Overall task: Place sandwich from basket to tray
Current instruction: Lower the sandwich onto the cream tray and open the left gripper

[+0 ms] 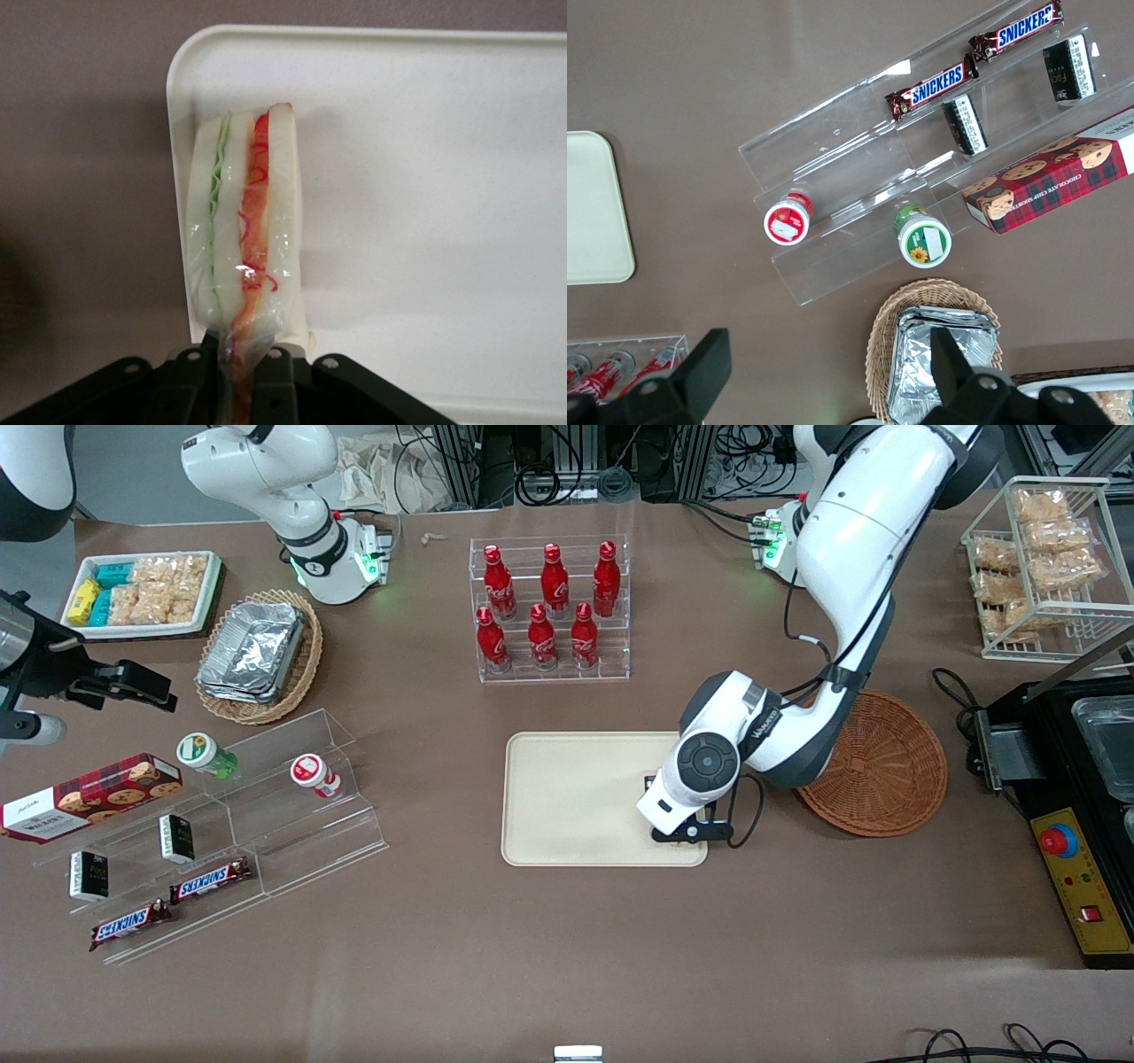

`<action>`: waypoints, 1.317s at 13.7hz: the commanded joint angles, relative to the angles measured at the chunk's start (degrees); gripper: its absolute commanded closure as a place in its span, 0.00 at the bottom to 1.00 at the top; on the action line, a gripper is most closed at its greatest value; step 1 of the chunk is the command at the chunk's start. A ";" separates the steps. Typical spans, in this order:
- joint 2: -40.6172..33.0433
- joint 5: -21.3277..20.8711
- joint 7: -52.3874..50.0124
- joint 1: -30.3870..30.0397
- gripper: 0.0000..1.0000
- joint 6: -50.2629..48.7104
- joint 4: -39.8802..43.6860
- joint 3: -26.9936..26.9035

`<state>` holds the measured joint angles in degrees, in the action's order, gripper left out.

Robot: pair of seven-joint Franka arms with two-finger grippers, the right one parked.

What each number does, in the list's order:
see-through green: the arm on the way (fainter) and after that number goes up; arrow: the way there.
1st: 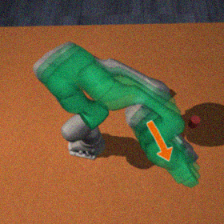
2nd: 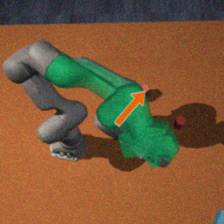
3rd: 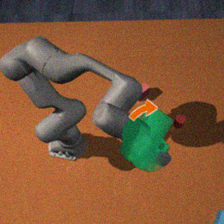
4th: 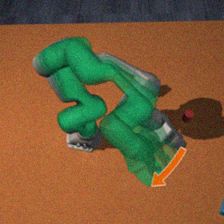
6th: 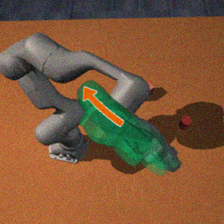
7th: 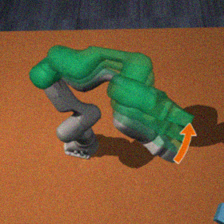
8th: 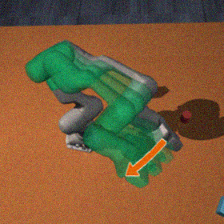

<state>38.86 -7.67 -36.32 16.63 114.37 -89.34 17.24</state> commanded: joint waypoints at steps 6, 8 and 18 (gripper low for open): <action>-2.12 -0.85 -1.12 -0.20 0.00 -0.11 -0.92 -0.02; -4.57 -0.85 -1.47 -0.55 0.00 -1.77 -0.75 -0.10; -19.42 -1.03 1.75 -9.15 0.00 -13.56 -3.02 -0.46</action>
<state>22.82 -7.82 -36.71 9.61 101.15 -89.12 16.43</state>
